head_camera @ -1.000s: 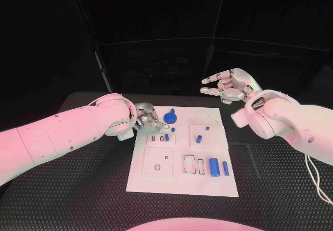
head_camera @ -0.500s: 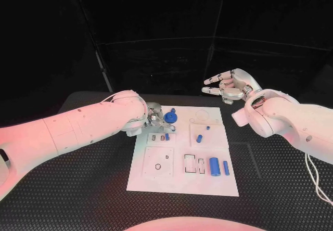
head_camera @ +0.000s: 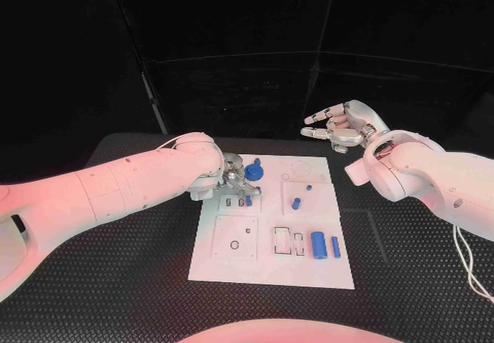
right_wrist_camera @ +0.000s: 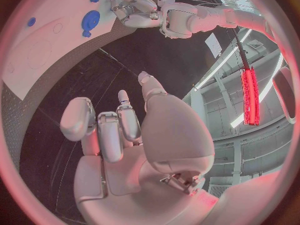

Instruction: Assemble the parts on the task board

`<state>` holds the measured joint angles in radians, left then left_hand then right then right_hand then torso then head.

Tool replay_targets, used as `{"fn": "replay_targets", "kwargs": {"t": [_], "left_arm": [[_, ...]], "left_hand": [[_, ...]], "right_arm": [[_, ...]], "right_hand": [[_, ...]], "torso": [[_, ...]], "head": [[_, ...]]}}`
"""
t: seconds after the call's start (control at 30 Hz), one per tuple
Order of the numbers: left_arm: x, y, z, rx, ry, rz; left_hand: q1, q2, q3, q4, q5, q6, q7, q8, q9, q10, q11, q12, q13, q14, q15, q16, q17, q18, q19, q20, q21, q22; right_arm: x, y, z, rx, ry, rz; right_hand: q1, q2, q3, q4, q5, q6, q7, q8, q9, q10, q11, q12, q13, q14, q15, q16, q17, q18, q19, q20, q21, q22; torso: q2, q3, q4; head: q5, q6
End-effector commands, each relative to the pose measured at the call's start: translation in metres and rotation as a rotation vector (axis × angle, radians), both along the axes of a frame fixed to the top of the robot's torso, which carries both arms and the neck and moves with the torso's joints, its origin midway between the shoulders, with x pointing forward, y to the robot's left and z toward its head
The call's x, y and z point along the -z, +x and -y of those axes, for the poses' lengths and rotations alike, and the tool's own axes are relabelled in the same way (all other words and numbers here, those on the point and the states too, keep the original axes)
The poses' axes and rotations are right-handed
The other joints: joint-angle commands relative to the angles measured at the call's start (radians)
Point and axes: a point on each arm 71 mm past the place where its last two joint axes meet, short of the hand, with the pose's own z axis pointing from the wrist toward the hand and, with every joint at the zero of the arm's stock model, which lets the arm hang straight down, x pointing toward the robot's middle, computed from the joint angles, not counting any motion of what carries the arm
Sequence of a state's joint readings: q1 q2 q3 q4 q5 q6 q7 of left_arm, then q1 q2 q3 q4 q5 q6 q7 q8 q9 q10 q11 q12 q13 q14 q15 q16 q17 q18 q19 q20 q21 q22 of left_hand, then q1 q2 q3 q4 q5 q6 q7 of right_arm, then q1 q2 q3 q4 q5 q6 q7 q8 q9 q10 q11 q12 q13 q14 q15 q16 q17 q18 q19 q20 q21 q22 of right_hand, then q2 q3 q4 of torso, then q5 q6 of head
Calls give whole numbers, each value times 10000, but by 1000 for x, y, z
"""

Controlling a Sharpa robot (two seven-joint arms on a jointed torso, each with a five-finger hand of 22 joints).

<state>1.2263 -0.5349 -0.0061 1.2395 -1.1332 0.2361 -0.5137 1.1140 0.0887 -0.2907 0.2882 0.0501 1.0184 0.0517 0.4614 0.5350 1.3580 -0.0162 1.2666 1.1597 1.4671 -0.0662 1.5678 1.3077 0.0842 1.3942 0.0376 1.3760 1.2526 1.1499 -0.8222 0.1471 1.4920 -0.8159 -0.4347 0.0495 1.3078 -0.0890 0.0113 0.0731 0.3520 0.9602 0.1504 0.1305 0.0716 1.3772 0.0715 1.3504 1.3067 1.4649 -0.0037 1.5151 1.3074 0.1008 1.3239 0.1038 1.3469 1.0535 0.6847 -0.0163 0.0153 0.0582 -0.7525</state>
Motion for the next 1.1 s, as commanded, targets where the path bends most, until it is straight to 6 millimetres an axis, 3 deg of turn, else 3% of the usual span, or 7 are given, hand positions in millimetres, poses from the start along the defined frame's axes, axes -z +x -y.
{"fn": "replay_targets", "kwargs": {"t": [0.03, 0.93, 1.1], "left_arm": [[1, -2, 3, 295, 288, -344], [2, -6, 10, 633, 417, -585], [2, -6, 10, 628, 410, -572]], "left_hand": [[87, 50, -37, -36, -25, -56, 5, 53, 25, 44, -10, 54, 6, 1037, -71, 30, 2631, -159, 8, -3, 36, 11], [826, 321, 103, -269, -19, -188, -11, 269, 556, 24, -18, 91, 83, 1037, -70, 30, 2631, -164, -24, 10, 92, 141], [1642, 744, 658, -750, -8, -278, -42, 341, 771, 4, -52, 72, 78, 1037, -90, 30, 2631, -157, -56, -1, 80, 146]], "right_arm": [[-2, 1, -1, 47, -24, 72], [0, 2, -2, 20, -60, 24], [0, 2, -2, 21, -64, 19]], "right_hand": [[-52, 56, -80, 9, 80, 29, -14, 30, -11, -4, -79, -30, -9, 736, -73, -66, 1184, -23, -27, -76, -71, -12], [-11, 118, -77, 8, 199, 24, -18, 46, -14, 20, -83, -6, 11, 742, -78, -61, 1203, -27, -12, -82, -67, 4], [29, 145, -68, -6, 257, 23, -19, 56, -15, 22, -87, -5, 9, 743, -81, -62, 1203, -25, -14, -85, -73, -8]], "torso": [[2, -1, -1], [0, -18, 9], [7, -13, 3]], "head": [[10, -14], [23, -122], [28, -146]]}}
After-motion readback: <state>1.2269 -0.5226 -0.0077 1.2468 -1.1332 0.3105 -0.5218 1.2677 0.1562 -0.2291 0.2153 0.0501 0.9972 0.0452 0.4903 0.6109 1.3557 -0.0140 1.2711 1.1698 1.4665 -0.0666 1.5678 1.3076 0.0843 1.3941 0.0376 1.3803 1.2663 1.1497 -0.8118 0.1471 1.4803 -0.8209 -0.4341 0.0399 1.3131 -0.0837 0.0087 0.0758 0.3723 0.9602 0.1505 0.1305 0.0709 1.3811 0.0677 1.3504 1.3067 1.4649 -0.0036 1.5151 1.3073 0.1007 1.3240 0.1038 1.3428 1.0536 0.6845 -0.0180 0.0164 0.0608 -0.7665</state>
